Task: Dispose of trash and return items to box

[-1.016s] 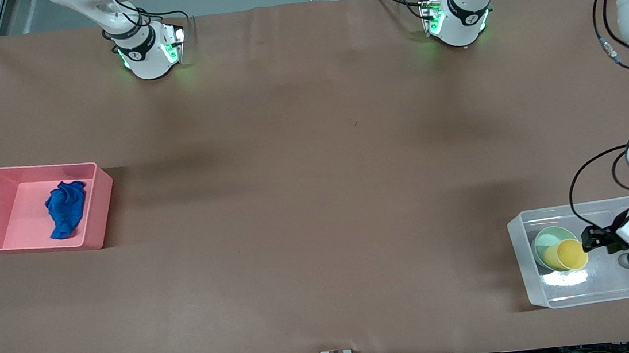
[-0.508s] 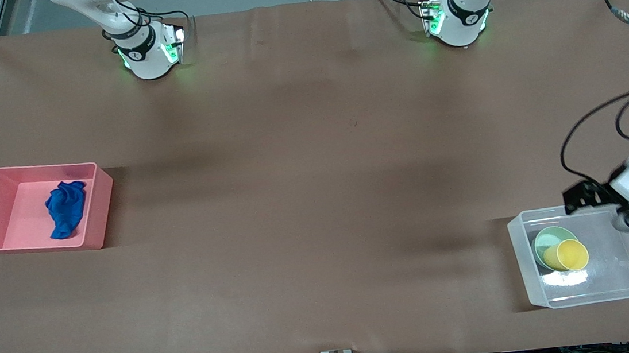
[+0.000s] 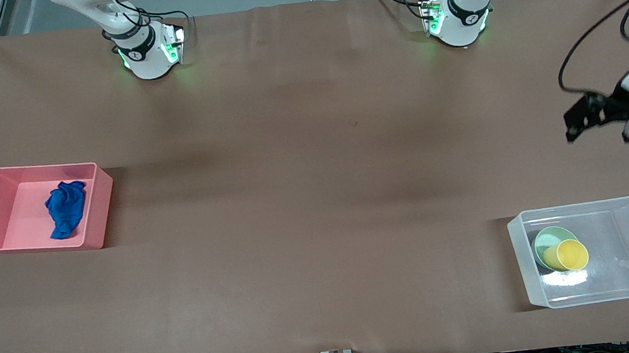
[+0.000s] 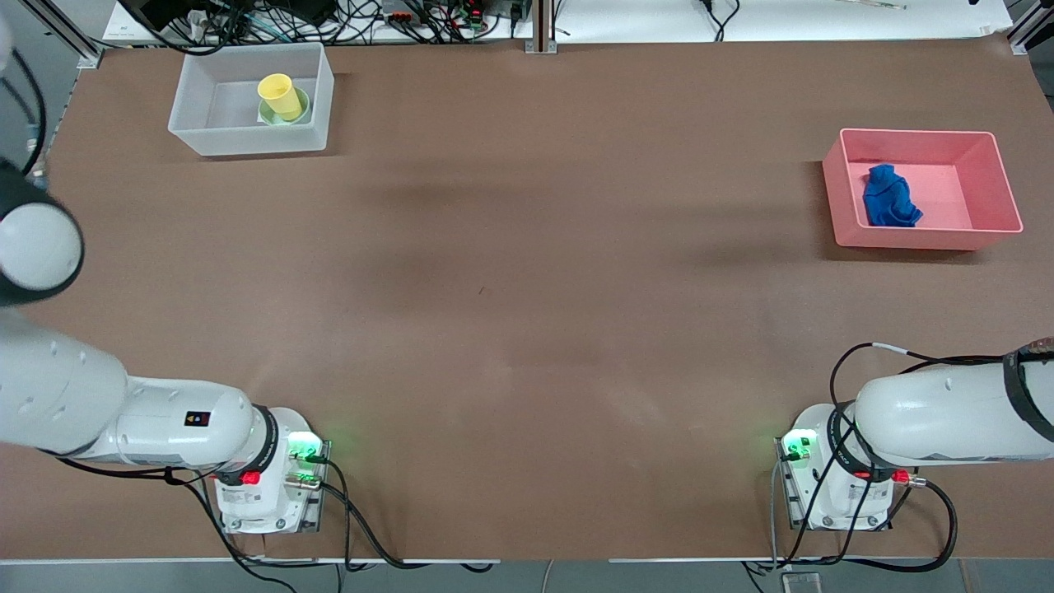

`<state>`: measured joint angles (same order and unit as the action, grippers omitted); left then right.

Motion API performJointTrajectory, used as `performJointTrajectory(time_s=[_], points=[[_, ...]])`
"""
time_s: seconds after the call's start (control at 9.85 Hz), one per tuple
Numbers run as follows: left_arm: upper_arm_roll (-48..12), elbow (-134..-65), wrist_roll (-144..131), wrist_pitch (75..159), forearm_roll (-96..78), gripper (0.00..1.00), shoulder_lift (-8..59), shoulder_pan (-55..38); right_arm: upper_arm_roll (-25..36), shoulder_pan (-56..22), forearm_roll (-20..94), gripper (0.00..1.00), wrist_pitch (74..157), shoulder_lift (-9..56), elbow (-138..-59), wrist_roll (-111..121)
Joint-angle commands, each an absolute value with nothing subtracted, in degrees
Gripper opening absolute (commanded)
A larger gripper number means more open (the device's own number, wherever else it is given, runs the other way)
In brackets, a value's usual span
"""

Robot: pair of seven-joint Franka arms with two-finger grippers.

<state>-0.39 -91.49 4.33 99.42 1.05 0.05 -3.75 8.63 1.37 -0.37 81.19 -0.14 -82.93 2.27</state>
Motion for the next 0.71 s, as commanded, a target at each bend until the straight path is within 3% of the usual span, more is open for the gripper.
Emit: performJointTrajectory(time_s=[0.0, 0.3, 0.61], points=[[0.4, -94.9, 2.9, 95.0, 0.3, 1.00, -4.2, -4.8, 7.8, 2.2, -1.1, 1.00, 81.3, -0.9, -83.5, 2.4], [-0.5, -87.9, 0.4, 90.2, 0.4, 1.00, -1.0, -4.7, 7.8, 2.2, -1.1, 1.00, 81.2, -0.9, -83.5, 2.4], [-1.6, -88.8, -3.0, 87.7, 0.4, 1.00, -1.0, -4.4, 7.8, 2.2, -1.1, 1.00, 81.2, -0.9, -83.5, 2.4]])
